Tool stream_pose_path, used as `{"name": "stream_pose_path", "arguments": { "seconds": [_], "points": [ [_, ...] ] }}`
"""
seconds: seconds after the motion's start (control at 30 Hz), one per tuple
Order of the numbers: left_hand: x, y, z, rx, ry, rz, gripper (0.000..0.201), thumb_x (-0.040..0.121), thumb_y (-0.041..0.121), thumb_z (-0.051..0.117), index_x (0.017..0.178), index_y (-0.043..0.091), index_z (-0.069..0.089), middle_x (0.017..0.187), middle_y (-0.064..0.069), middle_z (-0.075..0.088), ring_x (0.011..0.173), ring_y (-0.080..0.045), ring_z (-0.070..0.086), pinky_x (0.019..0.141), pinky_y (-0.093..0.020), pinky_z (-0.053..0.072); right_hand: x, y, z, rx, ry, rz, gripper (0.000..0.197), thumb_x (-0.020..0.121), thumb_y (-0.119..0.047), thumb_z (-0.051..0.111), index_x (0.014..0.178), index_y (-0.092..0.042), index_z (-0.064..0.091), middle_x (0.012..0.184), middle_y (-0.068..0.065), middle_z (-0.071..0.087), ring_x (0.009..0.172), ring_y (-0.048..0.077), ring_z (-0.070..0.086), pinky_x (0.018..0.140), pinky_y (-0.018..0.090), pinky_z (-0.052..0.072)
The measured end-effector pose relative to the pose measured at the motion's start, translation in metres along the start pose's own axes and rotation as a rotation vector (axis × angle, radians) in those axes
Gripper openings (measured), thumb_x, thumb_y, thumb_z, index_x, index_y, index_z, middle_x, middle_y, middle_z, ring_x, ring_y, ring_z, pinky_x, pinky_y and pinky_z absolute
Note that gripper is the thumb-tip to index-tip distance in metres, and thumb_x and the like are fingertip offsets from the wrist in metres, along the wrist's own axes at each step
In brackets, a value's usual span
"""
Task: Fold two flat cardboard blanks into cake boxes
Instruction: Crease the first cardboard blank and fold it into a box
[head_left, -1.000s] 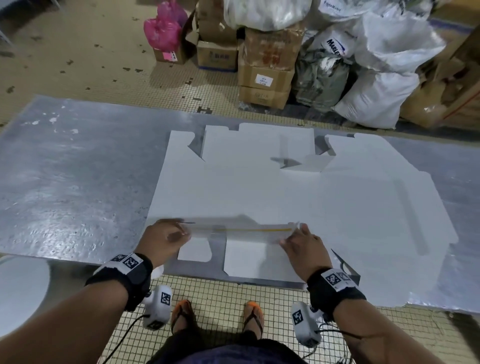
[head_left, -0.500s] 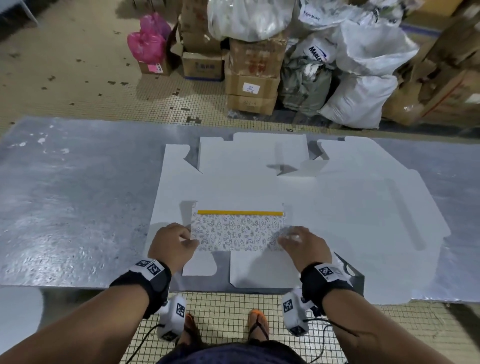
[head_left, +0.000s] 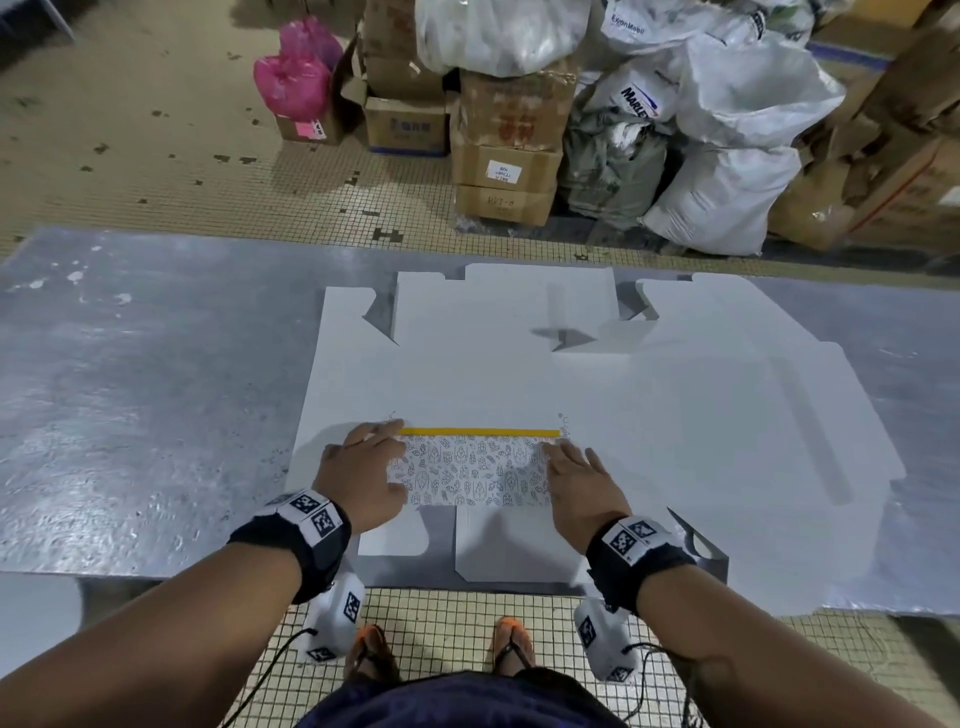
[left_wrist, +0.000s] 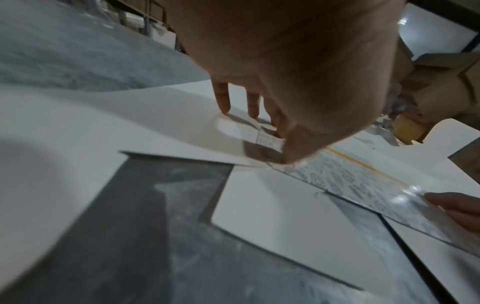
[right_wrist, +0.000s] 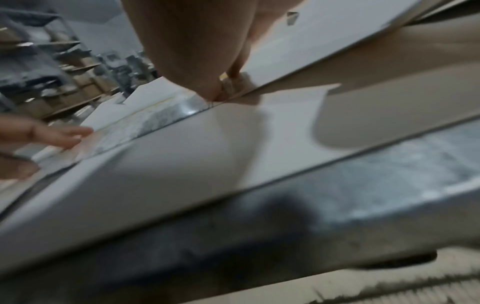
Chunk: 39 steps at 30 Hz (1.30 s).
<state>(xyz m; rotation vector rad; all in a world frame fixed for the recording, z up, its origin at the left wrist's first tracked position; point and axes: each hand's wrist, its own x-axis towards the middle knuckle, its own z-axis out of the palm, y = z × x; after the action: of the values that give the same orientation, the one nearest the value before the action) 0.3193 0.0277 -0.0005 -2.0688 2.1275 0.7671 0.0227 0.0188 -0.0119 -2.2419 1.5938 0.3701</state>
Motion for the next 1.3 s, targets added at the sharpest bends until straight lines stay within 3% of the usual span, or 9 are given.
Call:
{"name": "stream_pose_path", "arguments": {
  "seconds": [0.17,0.27,0.4,0.53,0.67,0.87,0.97,1.1,1.3],
  "points": [
    [0.009,0.0,-0.003,0.04,-0.028,-0.024,0.059,0.081,0.054,0.07,0.129,0.026,0.051,0.164,0.015,0.015,0.149,-0.015,0.013,0.115,-0.045,0.026,0.01,0.01,-0.014,0.071,-0.083,0.019,0.058,0.093,-0.06,0.051,0.13,-0.017,0.062,0.161,-0.014,0.024,0.151,0.006,0.009,0.124,0.033,0.0],
    [0.011,0.009,-0.003,0.093,-0.004,-0.029,0.062,0.08,0.049,0.073,0.131,0.023,0.047,0.16,0.012,0.02,0.144,-0.018,0.021,0.111,-0.043,0.028,0.013,0.002,-0.02,0.07,-0.024,0.024,0.06,0.088,-0.055,0.063,0.134,-0.016,0.058,0.16,-0.011,0.027,0.151,0.008,0.007,0.123,0.035,-0.008],
    [0.012,0.014,0.001,0.101,-0.004,-0.005,0.08,0.085,0.04,0.072,0.149,0.025,0.028,0.163,0.007,0.016,0.152,-0.017,0.006,0.118,-0.042,0.019,0.013,-0.003,-0.014,0.229,-0.005,0.0,0.086,0.091,-0.034,0.068,0.158,-0.023,0.015,0.166,-0.01,0.006,0.152,0.011,-0.008,0.123,0.03,-0.003],
    [0.013,0.014,0.004,0.081,-0.121,0.009,0.089,0.095,0.032,0.061,0.16,0.024,0.001,0.166,0.012,-0.011,0.152,-0.01,-0.014,0.125,-0.037,0.01,0.017,-0.002,-0.022,0.165,-0.086,-0.029,0.079,0.094,-0.038,0.064,0.156,-0.018,0.021,0.165,-0.01,0.005,0.152,0.013,-0.005,0.121,0.03,0.013],
    [0.013,0.012,0.0,0.01,-0.136,0.019,0.09,0.093,0.045,0.061,0.16,0.024,0.005,0.166,0.012,-0.009,0.152,-0.009,-0.014,0.125,-0.039,0.01,0.024,-0.003,-0.024,0.164,-0.098,0.013,0.09,0.083,-0.062,0.065,0.153,-0.019,0.031,0.161,-0.009,0.014,0.151,0.014,0.007,0.12,0.036,0.027],
    [0.015,0.022,0.013,0.019,-0.057,-0.034,0.105,0.084,0.057,0.068,0.16,0.02,0.004,0.168,0.007,-0.004,0.153,-0.015,-0.011,0.126,-0.04,0.006,0.023,-0.025,-0.018,0.136,-0.014,0.106,0.07,0.083,-0.051,0.072,0.135,-0.011,0.048,0.145,0.0,0.023,0.143,0.019,0.02,0.113,0.034,0.036],
    [0.016,0.025,0.015,0.025,-0.054,-0.051,0.104,0.086,0.051,0.068,0.159,0.018,0.002,0.168,0.006,-0.006,0.153,-0.017,-0.013,0.126,-0.042,0.005,0.02,-0.026,-0.014,0.135,-0.013,0.1,0.071,0.087,-0.047,0.067,0.14,-0.008,0.04,0.149,0.005,0.014,0.145,0.024,0.017,0.118,0.035,0.029],
    [0.016,0.025,0.016,-0.01,-0.037,-0.042,0.105,0.086,0.049,0.069,0.158,0.018,-0.001,0.168,0.004,-0.006,0.154,-0.019,-0.012,0.126,-0.042,0.004,0.014,-0.023,-0.003,0.229,-0.001,0.051,0.099,0.092,-0.049,0.056,0.157,-0.014,-0.01,0.16,0.002,-0.031,0.147,0.021,-0.029,0.124,0.041,-0.005],
    [0.012,0.015,0.021,-0.064,-0.049,0.014,0.104,0.086,0.057,0.06,0.159,0.021,-0.005,0.166,0.009,-0.017,0.15,-0.015,-0.023,0.124,-0.038,-0.008,0.018,-0.028,0.012,0.278,0.018,0.083,0.107,0.087,-0.072,0.045,0.156,-0.017,-0.017,0.161,-0.001,-0.029,0.145,0.016,-0.033,0.119,0.036,-0.018]
  ]
}}
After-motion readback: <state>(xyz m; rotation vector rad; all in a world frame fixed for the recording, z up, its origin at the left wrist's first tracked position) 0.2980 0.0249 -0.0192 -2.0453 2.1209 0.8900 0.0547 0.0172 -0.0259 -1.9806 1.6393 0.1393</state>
